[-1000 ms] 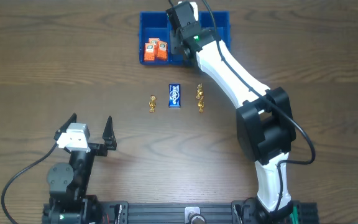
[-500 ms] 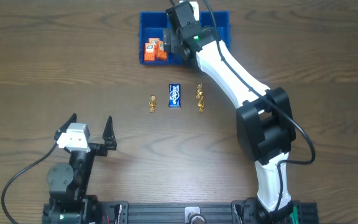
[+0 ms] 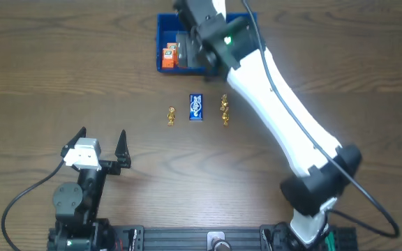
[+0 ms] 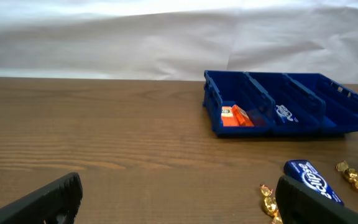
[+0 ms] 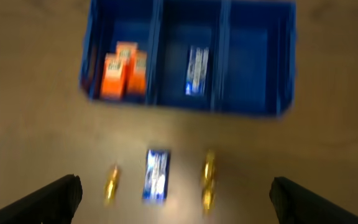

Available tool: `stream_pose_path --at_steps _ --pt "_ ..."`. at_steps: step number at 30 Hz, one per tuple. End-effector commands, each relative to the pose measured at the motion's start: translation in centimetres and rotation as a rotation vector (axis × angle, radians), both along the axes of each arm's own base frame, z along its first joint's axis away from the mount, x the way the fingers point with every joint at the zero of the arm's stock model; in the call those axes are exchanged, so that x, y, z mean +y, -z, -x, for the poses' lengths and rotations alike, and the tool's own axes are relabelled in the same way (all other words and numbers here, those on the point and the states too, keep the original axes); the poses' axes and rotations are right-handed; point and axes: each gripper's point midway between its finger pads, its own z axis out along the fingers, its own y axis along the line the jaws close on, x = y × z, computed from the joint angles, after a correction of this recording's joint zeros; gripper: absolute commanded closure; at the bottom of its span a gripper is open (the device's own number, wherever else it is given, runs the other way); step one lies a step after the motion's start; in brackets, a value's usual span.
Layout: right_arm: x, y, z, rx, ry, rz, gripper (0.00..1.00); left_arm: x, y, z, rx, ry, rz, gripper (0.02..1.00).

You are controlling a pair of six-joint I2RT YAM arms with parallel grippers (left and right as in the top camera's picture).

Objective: Sort Candies Into Trays

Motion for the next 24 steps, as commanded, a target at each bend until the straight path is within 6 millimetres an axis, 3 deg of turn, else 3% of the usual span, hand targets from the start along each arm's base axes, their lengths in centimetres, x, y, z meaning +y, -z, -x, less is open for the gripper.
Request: stream_pose_path --at_steps 1,5,10,19,24 --pt "1.0 7.8 3.0 0.188 0.071 0.038 0.001 -0.2 1.6 0.1 0.045 0.018 -0.013 0.020" --pt "1.2 13.4 4.3 0.273 0.096 0.037 0.001 -0.2 1.6 0.1 0.045 0.018 -0.013 0.020" --pt "2.1 18.2 4.6 0.328 0.081 0.060 0.001 -0.2 1.6 0.1 0.045 0.018 -0.013 0.020" --pt "3.0 22.1 4.5 0.360 0.074 0.090 0.001 -0.2 1.6 0.1 0.045 0.018 -0.013 0.018" --pt "2.9 23.0 4.6 0.373 0.094 0.096 0.001 -0.2 1.6 0.1 0.045 0.018 -0.013 0.020"
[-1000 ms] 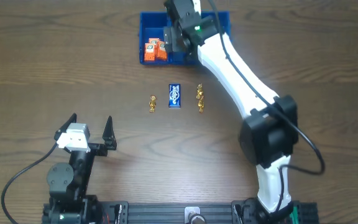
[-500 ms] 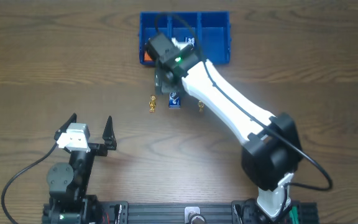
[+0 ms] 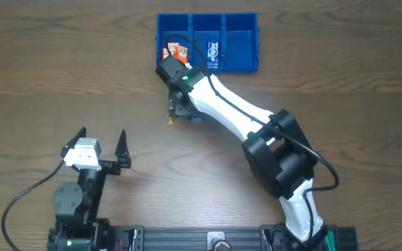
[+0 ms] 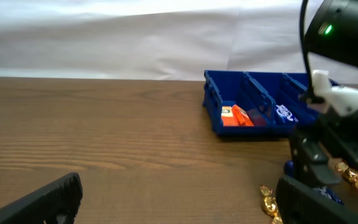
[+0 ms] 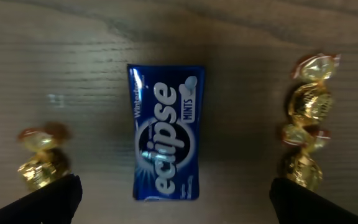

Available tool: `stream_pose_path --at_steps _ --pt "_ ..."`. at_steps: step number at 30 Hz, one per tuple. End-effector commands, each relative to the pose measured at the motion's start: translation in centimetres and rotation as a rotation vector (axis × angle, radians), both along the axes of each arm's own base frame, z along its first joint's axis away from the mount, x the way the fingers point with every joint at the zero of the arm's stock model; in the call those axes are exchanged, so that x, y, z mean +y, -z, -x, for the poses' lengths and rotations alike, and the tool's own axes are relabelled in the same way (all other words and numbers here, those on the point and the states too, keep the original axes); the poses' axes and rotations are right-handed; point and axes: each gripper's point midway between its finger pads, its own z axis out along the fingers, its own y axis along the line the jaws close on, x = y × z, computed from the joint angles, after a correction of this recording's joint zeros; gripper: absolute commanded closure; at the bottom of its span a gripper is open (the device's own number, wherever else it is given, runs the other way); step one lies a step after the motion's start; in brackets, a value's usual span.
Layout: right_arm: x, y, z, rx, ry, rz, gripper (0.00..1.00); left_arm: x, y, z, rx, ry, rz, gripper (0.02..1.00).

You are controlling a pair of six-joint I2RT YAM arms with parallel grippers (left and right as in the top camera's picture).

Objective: Sort Candies Into Trays

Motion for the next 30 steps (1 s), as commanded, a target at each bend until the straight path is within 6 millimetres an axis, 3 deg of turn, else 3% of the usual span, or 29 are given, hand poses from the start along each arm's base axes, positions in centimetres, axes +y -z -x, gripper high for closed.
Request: stream_pose_path --at_steps 1,8,15,22,30 --pt "-0.2 1.3 0.0 0.011 0.032 0.013 0.001 -0.2 1.6 0.1 0.045 0.018 -0.013 0.020" --pt "-0.1 1.7 0.0 0.011 0.033 0.012 0.025 -0.2 1.6 0.1 0.045 0.018 -0.013 0.020" --pt "0.0 3.3 0.1 0.043 0.036 0.008 0.080 -0.2 1.6 0.1 0.045 0.018 -0.013 0.020" --pt "0.3 3.5 -0.1 0.043 0.037 -0.014 0.343 -0.2 1.6 0.1 0.045 0.018 -0.013 0.020" --pt "0.2 3.5 -0.2 0.044 0.041 -0.014 0.735 -0.2 1.6 0.1 0.045 0.018 -0.013 0.020"
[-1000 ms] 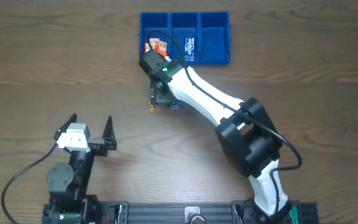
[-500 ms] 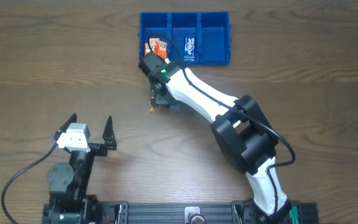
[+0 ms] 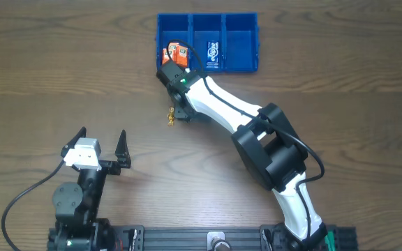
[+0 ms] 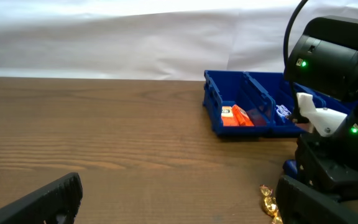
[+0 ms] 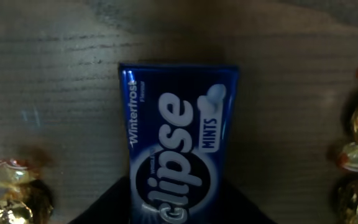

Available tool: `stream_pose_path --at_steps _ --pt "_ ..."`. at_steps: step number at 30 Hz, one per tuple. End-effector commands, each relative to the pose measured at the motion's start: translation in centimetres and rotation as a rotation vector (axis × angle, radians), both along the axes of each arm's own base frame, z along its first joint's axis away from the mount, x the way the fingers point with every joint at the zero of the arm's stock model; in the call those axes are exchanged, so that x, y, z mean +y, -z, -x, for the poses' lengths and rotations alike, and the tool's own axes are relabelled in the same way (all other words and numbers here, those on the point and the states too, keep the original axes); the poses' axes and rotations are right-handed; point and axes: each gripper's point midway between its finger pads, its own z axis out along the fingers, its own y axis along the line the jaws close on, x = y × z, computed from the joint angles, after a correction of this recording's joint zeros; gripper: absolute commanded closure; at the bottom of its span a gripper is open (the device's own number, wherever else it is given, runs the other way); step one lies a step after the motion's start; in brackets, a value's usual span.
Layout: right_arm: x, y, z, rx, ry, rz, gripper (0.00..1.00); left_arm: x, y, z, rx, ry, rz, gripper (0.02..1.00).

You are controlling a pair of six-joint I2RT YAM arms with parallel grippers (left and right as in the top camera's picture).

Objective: Sort Candies Into Trays

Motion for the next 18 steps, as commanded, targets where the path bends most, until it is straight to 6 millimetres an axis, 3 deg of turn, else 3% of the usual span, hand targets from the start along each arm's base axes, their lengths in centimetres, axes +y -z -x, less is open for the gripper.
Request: stream_pose_path --at_steps 1,3,5,7,14,18 --pt "-0.6 0.6 -0.1 0.006 0.010 0.016 0.746 -0.2 1.6 0.1 0.045 0.018 -0.013 0.020" --pt "-0.9 0.0 -0.2 0.003 0.017 0.014 0.766 -0.2 1.6 0.1 0.045 0.018 -0.013 0.020" --pt "-1.2 -2.0 -0.5 -0.031 0.022 0.008 0.766 -0.2 1.6 0.1 0.045 0.018 -0.013 0.020" --pt "-1.8 -5.4 -1.3 -0.110 0.028 0.013 0.770 -0.2 1.6 0.1 0.045 0.018 -0.013 0.023" --pt "-4.2 -20.8 -5.3 -0.430 0.008 0.037 0.768 -0.2 1.6 0.1 0.045 0.018 -0.013 0.020" --pt "-5.2 -24.7 -9.2 -0.569 -0.016 0.034 0.761 -0.2 1.6 0.1 0.045 0.018 -0.013 0.020"
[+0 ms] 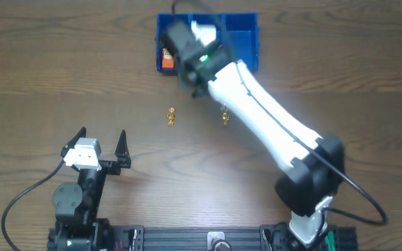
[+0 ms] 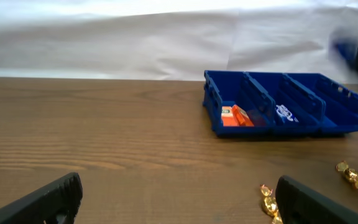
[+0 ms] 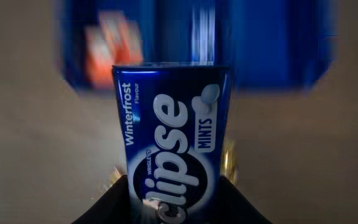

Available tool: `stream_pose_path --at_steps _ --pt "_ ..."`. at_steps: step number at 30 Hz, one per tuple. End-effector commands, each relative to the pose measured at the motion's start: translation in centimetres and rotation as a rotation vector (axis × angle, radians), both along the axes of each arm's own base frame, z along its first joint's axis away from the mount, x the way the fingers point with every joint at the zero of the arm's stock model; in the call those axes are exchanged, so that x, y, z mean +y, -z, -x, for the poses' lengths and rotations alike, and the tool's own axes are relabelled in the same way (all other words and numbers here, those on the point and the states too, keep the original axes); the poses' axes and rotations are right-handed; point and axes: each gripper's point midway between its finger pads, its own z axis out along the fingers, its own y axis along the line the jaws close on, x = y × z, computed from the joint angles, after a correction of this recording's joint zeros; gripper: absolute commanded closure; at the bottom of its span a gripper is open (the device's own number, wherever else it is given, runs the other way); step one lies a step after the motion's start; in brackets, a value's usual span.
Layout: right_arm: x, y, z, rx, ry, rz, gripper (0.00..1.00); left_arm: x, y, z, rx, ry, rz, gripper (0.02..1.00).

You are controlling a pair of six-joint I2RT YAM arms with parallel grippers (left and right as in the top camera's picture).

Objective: Sort Candies Into Trays

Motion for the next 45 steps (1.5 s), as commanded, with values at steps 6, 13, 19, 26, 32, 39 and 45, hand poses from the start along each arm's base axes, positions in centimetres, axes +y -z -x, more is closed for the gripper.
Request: stream_pose_path --at_steps 6,13,19,26,32,39,45 --pt "-2.8 -0.8 -9.3 -0.200 -0.006 0.071 0.744 -0.2 1.6 0.1 0.045 0.018 -0.014 0.020" --pt "-1.4 5.0 -11.0 -0.113 -0.041 0.031 0.744 -0.2 1.6 0.1 0.045 0.018 -0.014 0.020" --pt "-1.8 8.3 -11.4 -0.054 -0.030 0.036 0.744 -0.2 1.6 0.1 0.045 0.018 -0.013 0.020" --pt "-2.7 9.0 -11.8 -0.042 0.004 0.031 0.741 -0.2 1.6 0.1 0.045 0.018 -0.014 0.020" --pt "-2.7 9.0 -11.8 -0.042 0.003 0.032 0.645 -0.2 1.6 0.1 0.045 0.018 -0.013 0.020" --pt "-2.7 8.8 -11.9 -0.047 0.000 0.039 0.001 -0.2 1.6 0.1 0.045 0.018 -0.013 0.020" --pt "-2.8 0.6 -10.8 -0.112 0.000 0.022 0.001 -0.2 1.6 0.1 0.045 0.018 -0.013 0.020"
